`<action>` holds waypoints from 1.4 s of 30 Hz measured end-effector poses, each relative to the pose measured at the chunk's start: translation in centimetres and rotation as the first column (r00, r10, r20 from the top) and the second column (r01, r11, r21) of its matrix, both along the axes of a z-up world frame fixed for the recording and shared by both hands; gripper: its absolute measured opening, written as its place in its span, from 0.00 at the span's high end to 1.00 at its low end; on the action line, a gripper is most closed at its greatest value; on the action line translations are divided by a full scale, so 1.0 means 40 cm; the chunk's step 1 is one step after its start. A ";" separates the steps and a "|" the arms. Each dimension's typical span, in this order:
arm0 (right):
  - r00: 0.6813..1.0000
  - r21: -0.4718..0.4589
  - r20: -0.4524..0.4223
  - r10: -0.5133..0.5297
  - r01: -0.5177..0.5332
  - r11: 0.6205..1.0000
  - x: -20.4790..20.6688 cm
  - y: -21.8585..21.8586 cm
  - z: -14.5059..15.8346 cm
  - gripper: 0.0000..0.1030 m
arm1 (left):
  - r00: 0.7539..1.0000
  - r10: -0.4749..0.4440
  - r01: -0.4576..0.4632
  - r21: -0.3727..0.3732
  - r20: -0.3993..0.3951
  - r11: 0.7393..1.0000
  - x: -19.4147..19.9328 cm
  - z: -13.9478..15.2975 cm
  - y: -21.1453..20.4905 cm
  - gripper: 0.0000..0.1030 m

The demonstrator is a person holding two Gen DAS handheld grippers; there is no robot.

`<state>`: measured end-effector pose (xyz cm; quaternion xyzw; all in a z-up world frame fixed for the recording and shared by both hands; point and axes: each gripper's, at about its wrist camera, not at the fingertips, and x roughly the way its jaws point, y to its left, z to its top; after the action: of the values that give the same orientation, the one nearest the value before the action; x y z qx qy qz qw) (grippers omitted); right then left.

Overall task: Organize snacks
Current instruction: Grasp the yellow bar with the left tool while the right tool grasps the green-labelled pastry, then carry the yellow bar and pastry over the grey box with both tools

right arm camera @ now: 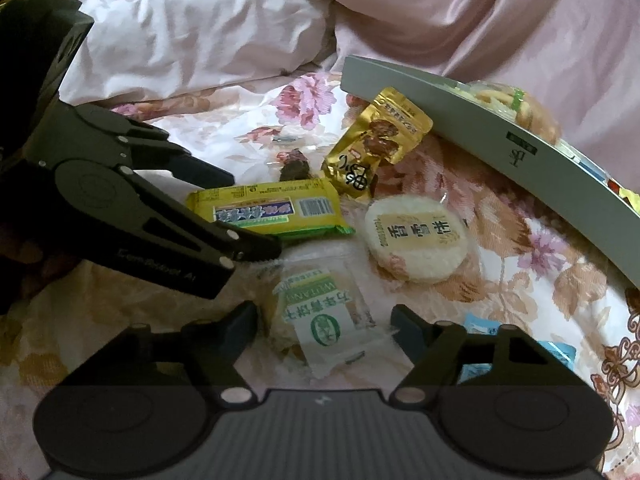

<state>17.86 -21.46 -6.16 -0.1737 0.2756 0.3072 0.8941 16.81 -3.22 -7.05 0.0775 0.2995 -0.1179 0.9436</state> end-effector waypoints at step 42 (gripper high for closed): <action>0.877 -0.205 0.479 -0.044 0.161 0.965 -0.087 0.031 0.037 0.48 | 0.954 0.082 -0.047 -0.125 0.288 0.991 -0.077 0.111 -0.028 0.51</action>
<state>14.37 -20.23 -4.66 -0.3343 0.0942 0.1723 0.9218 13.75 -4.35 -2.61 0.0289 0.1519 -0.0917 0.9837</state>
